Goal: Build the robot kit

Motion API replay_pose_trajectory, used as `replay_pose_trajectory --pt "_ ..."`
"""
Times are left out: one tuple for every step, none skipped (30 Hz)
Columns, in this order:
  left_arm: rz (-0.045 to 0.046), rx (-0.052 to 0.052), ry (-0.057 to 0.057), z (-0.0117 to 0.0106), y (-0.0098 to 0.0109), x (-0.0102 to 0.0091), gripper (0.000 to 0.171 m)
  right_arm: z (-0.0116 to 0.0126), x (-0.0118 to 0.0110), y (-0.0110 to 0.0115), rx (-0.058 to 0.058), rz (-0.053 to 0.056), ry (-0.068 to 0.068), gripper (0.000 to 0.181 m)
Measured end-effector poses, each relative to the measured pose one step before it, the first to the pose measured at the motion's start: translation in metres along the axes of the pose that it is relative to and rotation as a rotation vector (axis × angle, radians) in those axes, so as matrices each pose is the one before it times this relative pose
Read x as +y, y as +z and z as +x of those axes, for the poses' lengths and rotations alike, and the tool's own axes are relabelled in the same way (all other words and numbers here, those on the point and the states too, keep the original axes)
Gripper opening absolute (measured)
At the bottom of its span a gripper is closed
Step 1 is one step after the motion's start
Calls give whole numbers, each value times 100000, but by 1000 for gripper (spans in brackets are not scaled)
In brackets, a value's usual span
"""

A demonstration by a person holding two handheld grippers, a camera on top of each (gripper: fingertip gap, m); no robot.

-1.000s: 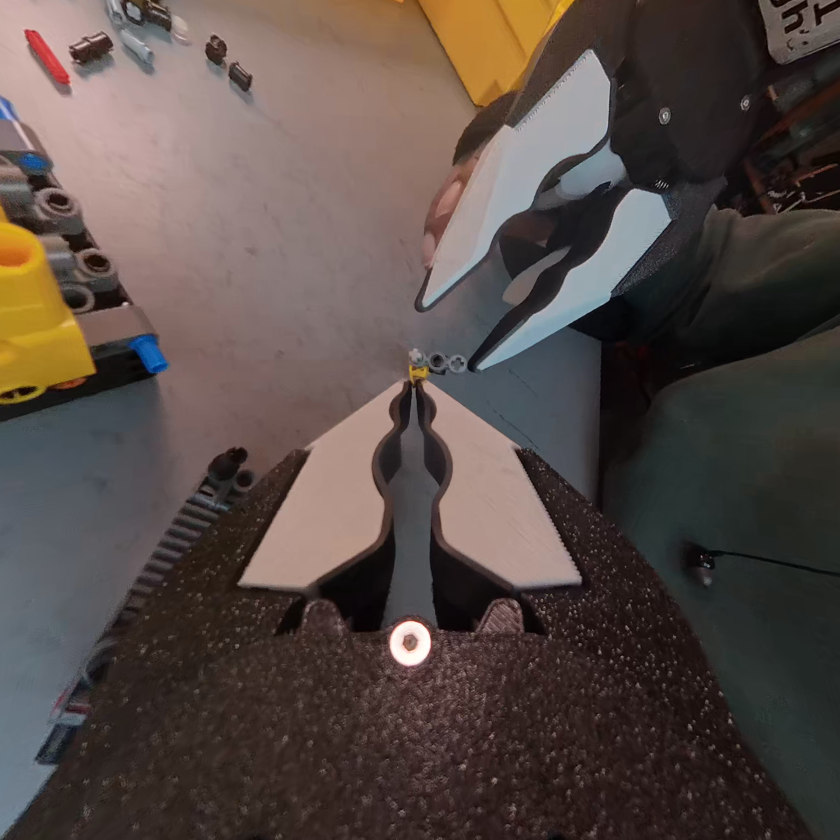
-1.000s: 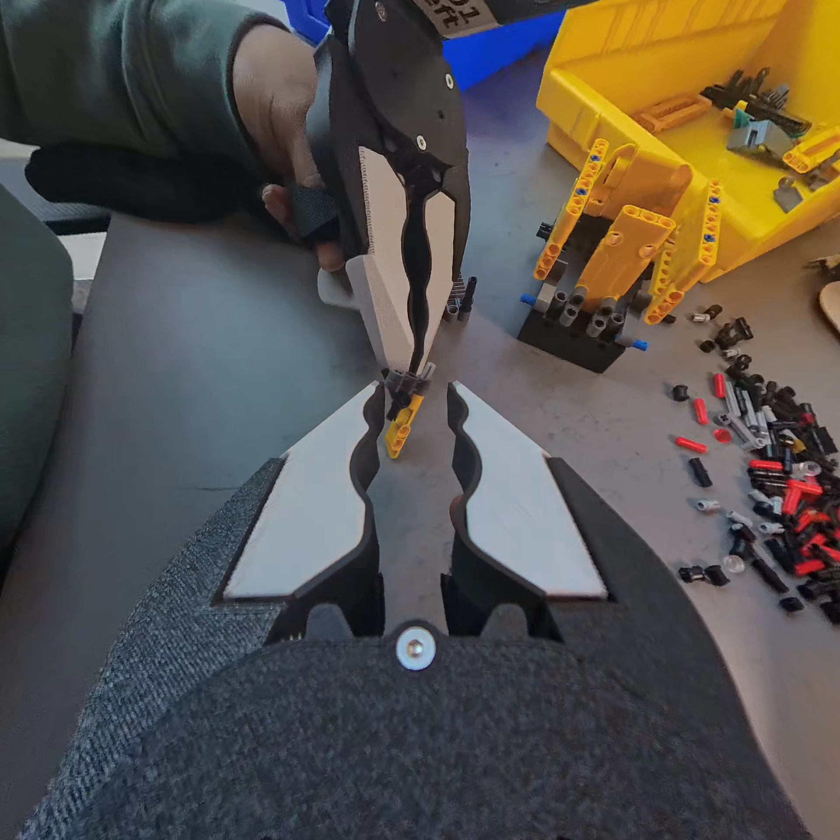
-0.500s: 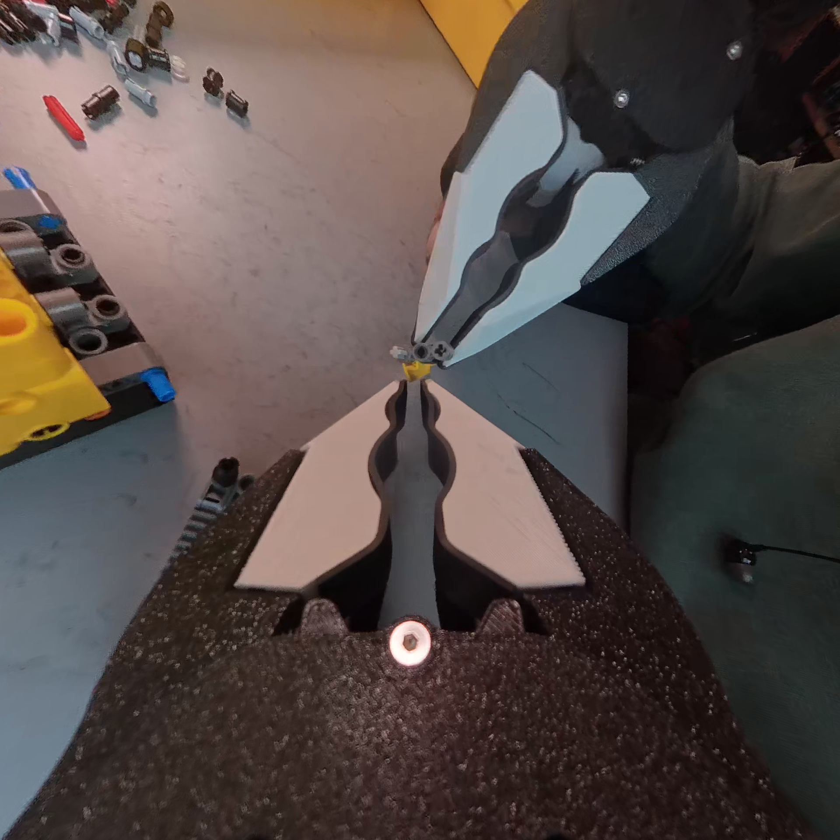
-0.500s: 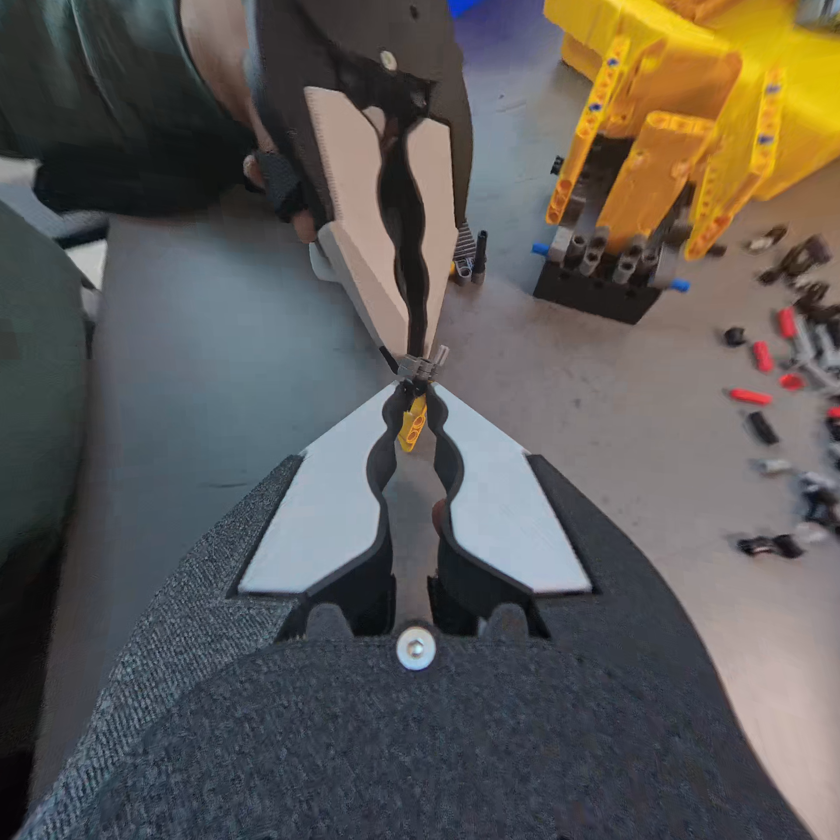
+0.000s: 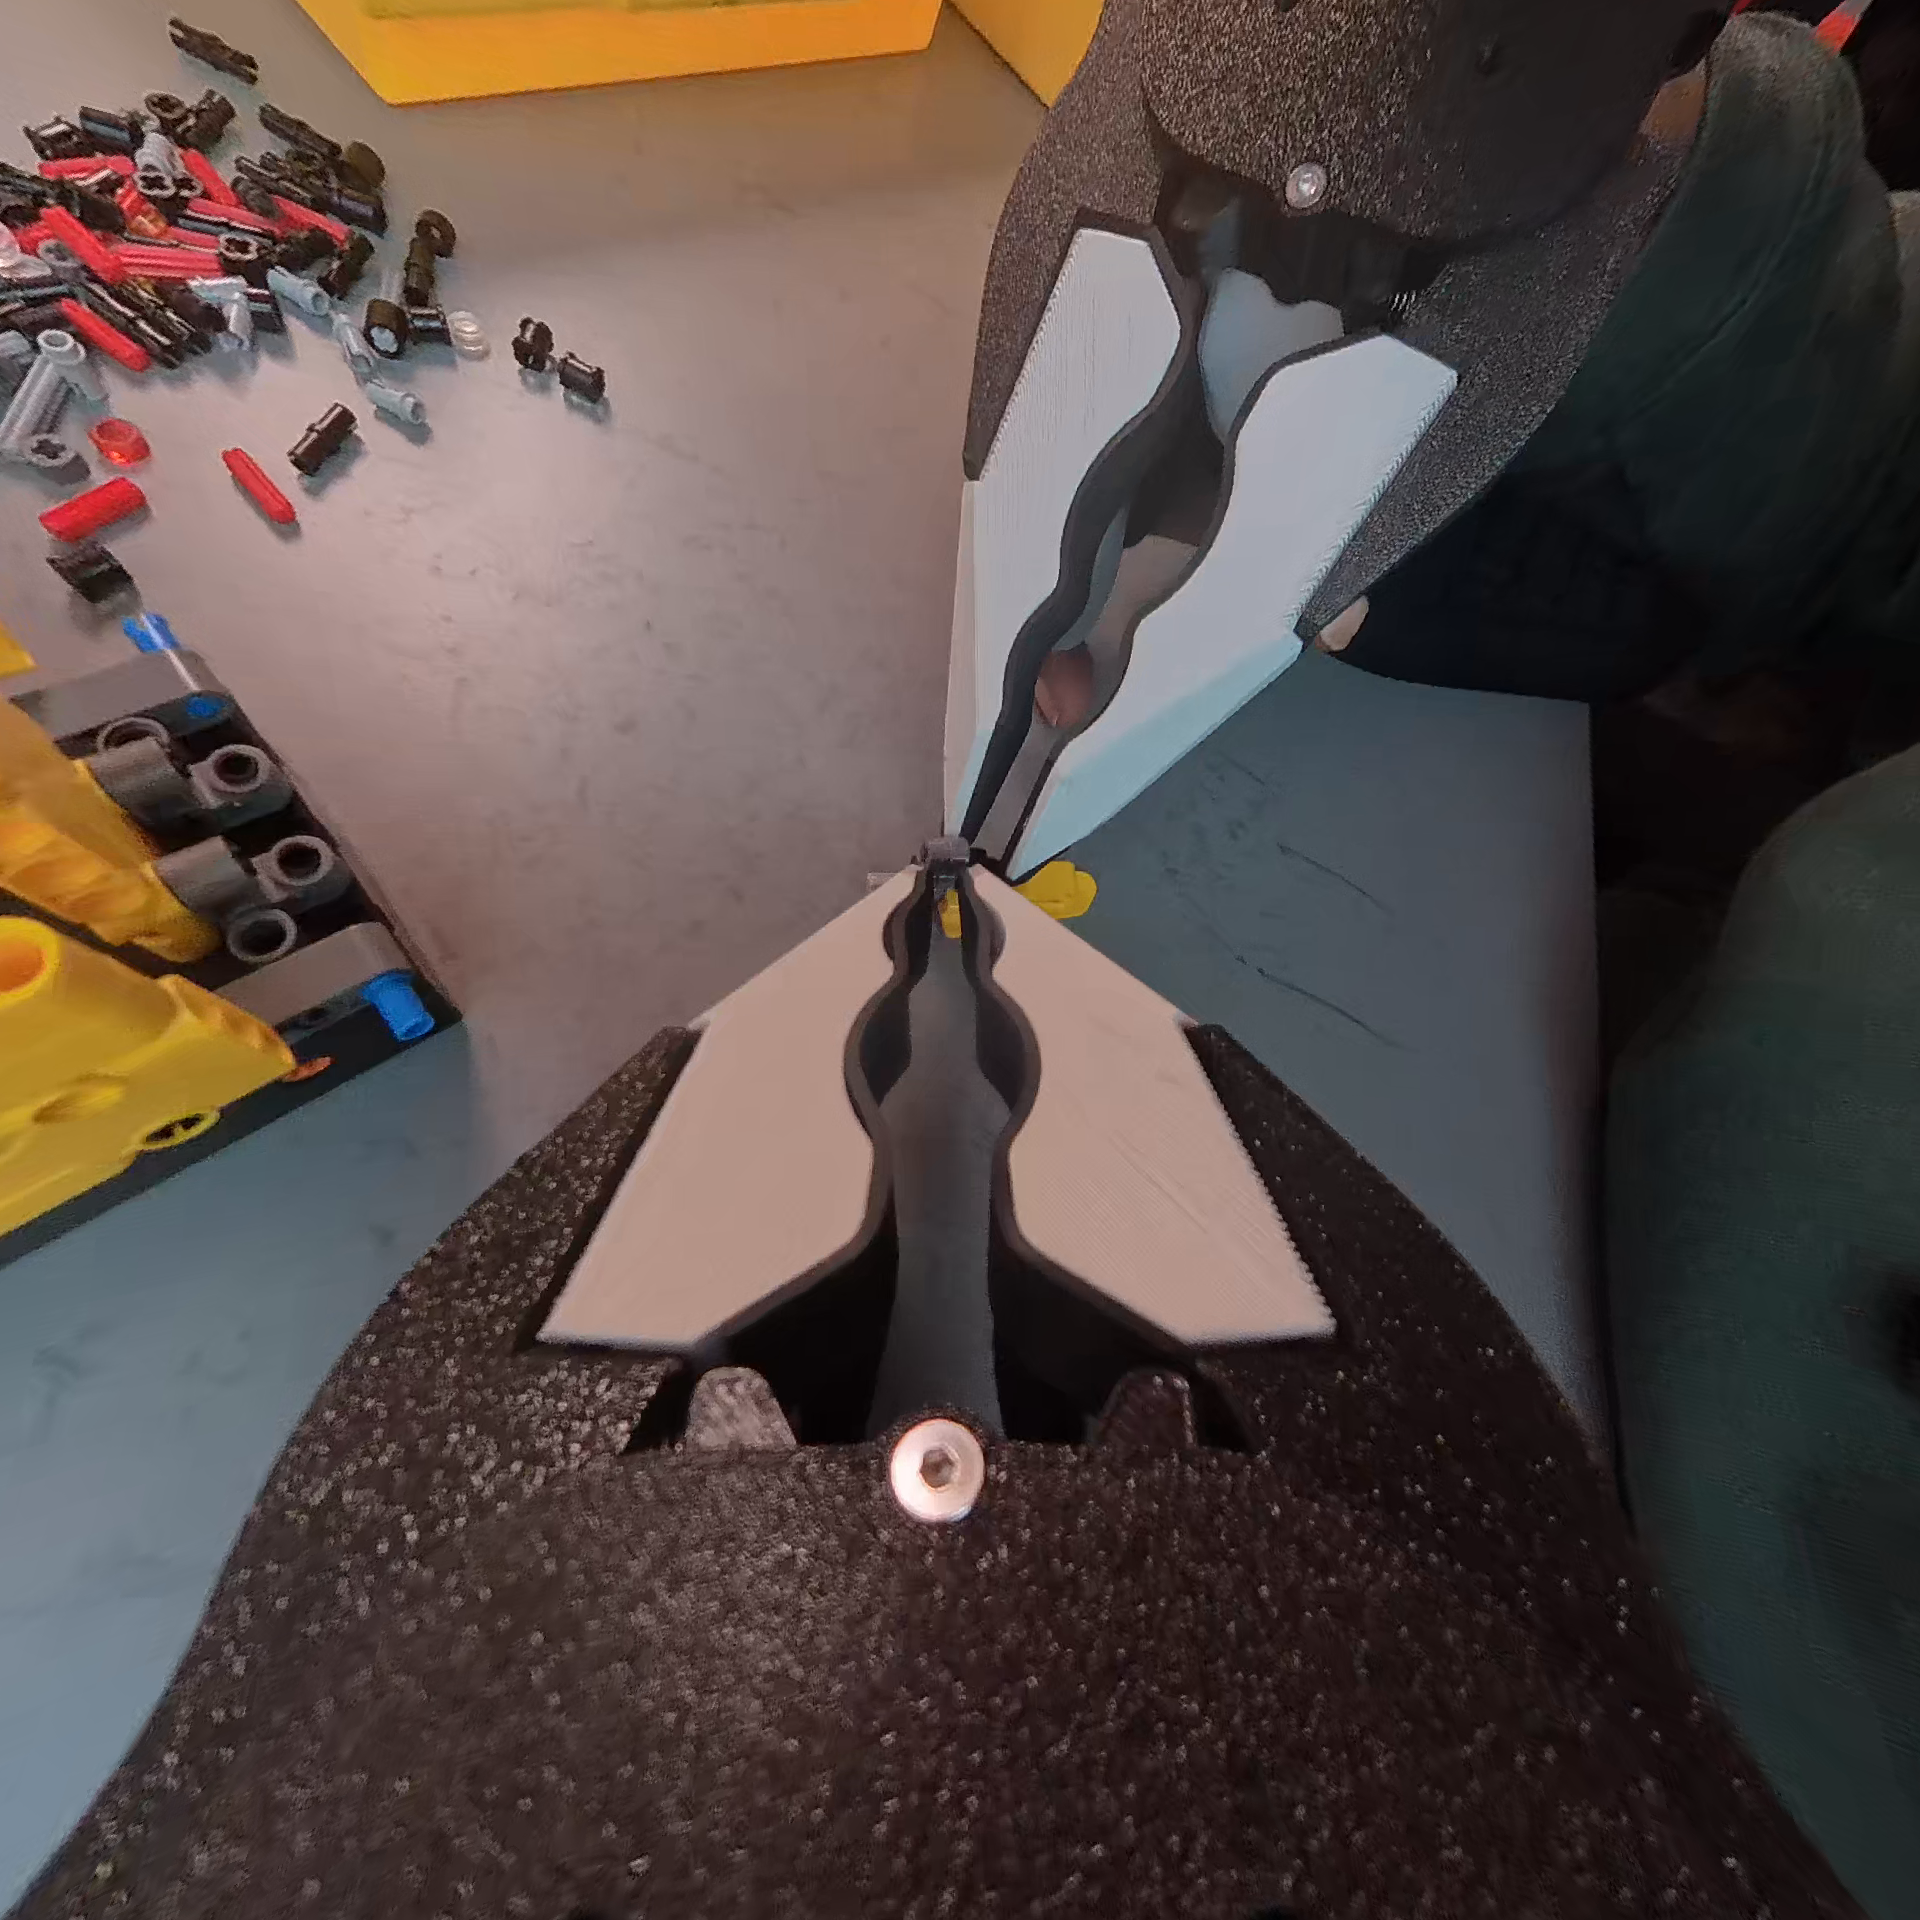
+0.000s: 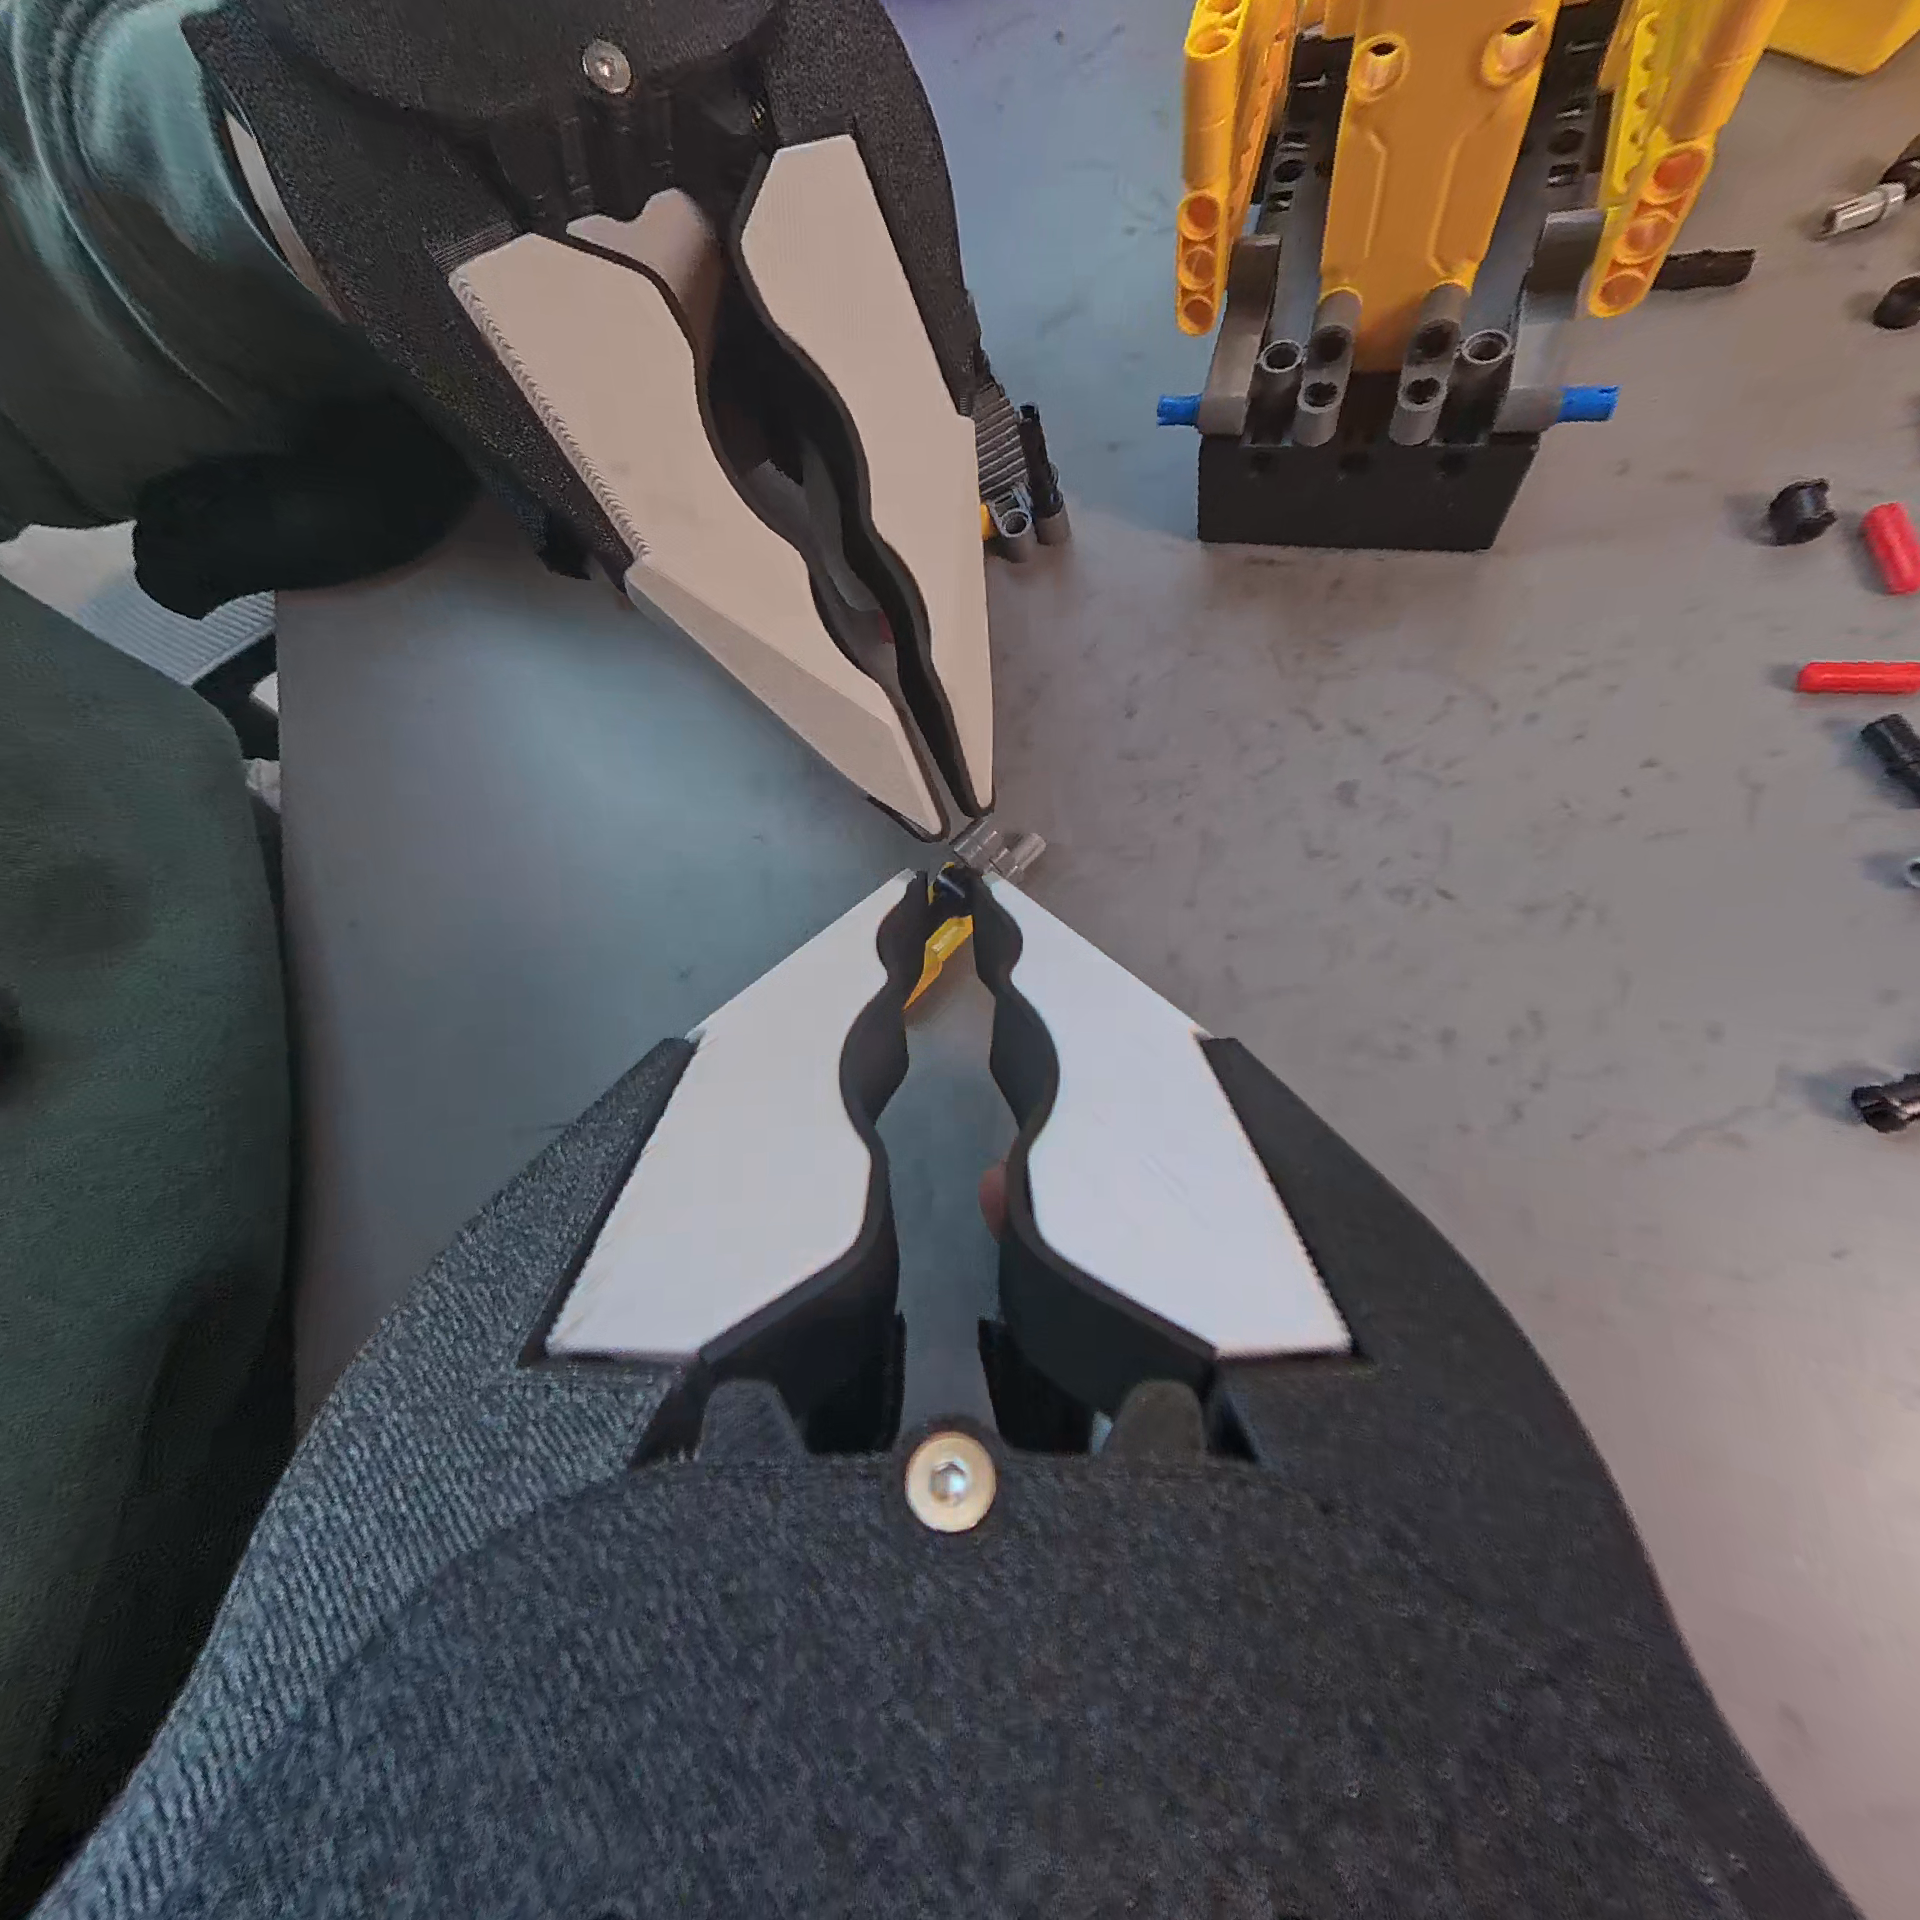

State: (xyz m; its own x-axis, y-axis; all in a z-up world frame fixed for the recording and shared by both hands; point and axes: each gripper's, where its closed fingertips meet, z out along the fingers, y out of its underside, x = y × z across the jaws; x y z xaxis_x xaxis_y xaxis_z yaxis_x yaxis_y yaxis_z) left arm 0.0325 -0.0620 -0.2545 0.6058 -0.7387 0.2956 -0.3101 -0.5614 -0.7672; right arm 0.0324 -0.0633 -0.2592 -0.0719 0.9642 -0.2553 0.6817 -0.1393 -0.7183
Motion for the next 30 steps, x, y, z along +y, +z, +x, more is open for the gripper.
replay_pose_trajectory --pt "-585 -828 1044 -9 75 64 4 -53 67 -48 484 -670 -1721 8" --pt "-294 -344 605 12 51 25 4 -32 94 -66 490 -760 -1857 10" --pt "26 73 243 32 4 -18 4 -62 45 -92 179 -400 -2052 12" --pt "435 272 -35 12 -30 -64 4 -47 -2 -111 76 128 -2182 15" --pt "777 195 -291 -25 -65 -111 4 43 20 -127 465 -30 -1962 16" --pt "926 -119 -441 -86 -97 -125 4 -9 -38 -114 153 367 -2777 18" --pt "932 170 -300 -30 -114 -119 5 -70 -59 -143 112 601 -3432 21" --pt "986 777 100 92 -106 -121 6 -29 -19 -138 608 82 -3331 24" --pt "960 327 387 70 -105 -124 6 7 4 -113 934 -161 -3332 29" --pt "567 -72 548 45 -61 -78 7 17 149 -105 925 -971 -2861 33" --pt "52 186 621 97 -8 -9 7 -77 335 -88 55 -2015 -2332 33" --pt "-241 173 767 97 40 28 8 -181 372 -96 -560 -1913 -2116 32" --pt "-420 48 907 92 52 56 8 -160 319 -120 -370 -1467 -1974 30" --pt "-342 52 924 85 67 22 9 -113 233 -117 -226 -1086 -1377 28" --pt "-75 -238 823 41 47 -32 9 -34 135 -106 126 -646 -747 26" --pt "-54 -284 587 -2 52 -30 9 86 45 -76 702 -172 -500 23" --pt "-155 -241 345 -27 57 -14 9 246 18 -38 1653 -169 -554 19" --pt "-156 -177 147 -21 34 -4 9 302 44 32 2195 -453 -903 15" --pt "-9 -244 60 -42 22 -15 9 228 79 99 1940 -861 -1442 14" --pt "153 -349 73 -63 -4 -39 9 86 85 159 1350 -847 -1894 13" --pt "111 -154 104 -27 2 -24 9 -117 60 220 432 -860 -1862 9" --pt "-155 -59 9 -15 17 13 9 -221 14 253 -71 -718 -1875 7" --pt "-301 -180 -8 -23 33 43 9 -254 -19 263 -108 -649 -2124 5" --pt "-324 -215 76 -12 36 37 9 -278 -116 209 -161 -155 -2503 4" --pt "-338 -202 170 -9 31 43 9 -222 -310 122 16 923 -2208 3" --pt "-238 -226 257 -1 25 31 9 -274 -324 91 -643 1134 -1217 3" --pt "-166 -103 258 22 2 29 9 -189 -249 58 -482 962 -721 3" --pt "-109 -155 135 -4 -7 35 8 -18 -120 3 192 674 -843 4" --pt "57 -194 20 -29 -31 4 8 125 5 -59 654 379 -666 6" --pt "151 -175 -51 -31 -51 6 8 151 40 -116 435 339 -35 11"
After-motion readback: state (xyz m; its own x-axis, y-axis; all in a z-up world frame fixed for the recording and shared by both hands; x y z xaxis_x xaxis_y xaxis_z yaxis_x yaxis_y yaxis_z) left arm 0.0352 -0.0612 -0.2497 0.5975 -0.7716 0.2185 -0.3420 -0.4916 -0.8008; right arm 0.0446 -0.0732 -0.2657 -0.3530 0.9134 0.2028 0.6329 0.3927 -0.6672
